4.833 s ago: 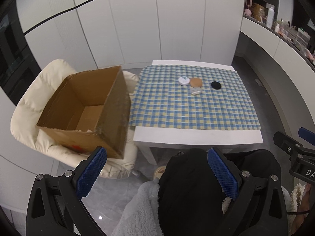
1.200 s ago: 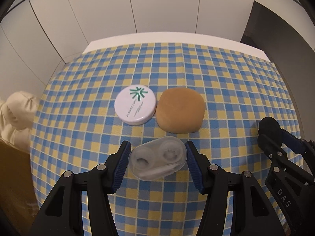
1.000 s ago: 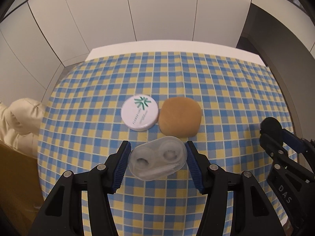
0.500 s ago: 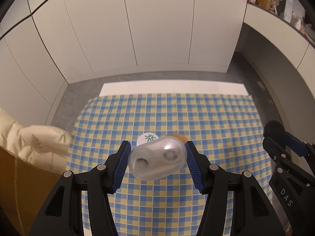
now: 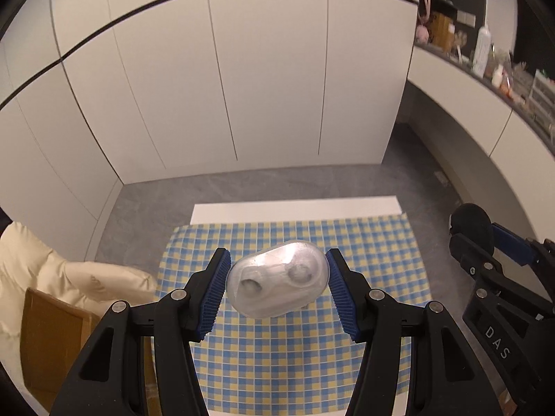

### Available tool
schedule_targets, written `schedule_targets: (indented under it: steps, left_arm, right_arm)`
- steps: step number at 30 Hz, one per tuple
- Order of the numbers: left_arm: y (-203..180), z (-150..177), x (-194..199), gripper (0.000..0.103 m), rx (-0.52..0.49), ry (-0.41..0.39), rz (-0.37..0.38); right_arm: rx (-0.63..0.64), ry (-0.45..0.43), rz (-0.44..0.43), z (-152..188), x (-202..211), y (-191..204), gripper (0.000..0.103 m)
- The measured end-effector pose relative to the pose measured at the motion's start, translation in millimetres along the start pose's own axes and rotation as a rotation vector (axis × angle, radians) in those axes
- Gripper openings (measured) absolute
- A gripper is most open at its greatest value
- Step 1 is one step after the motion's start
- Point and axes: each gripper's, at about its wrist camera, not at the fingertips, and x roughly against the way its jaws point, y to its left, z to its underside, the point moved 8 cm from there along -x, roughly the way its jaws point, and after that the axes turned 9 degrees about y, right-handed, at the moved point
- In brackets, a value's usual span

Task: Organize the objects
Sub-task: 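Lift the clear case and black puff up off the cloth with both grippers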

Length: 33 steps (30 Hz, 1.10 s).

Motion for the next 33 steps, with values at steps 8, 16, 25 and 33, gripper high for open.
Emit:
schedule_targets:
  steps: [8, 16, 25, 33]
  left_arm:
    - [9, -16, 53, 0.057, 0.013, -0.048, -0.002]
    - [7, -20, 90, 0.057, -0.007, -0.068, -0.004]
    - [1, -11, 107, 0.057, -0.012, -0.05, -0.01]
    - [-3, 5, 117, 0.057, -0.042, -0.043, -0.039]
  right_arm:
    - [0.011, -0.059, 0.02, -19, 56, 1, 0.049]
    - [0.018, -0.071, 0.016, -23, 93, -2, 0.049]
    - [0.032, -0.072, 0.021, -16, 112, -4, 0.049]
    - [0.036, -0.064, 0.028, -3, 121, -8, 0.049]
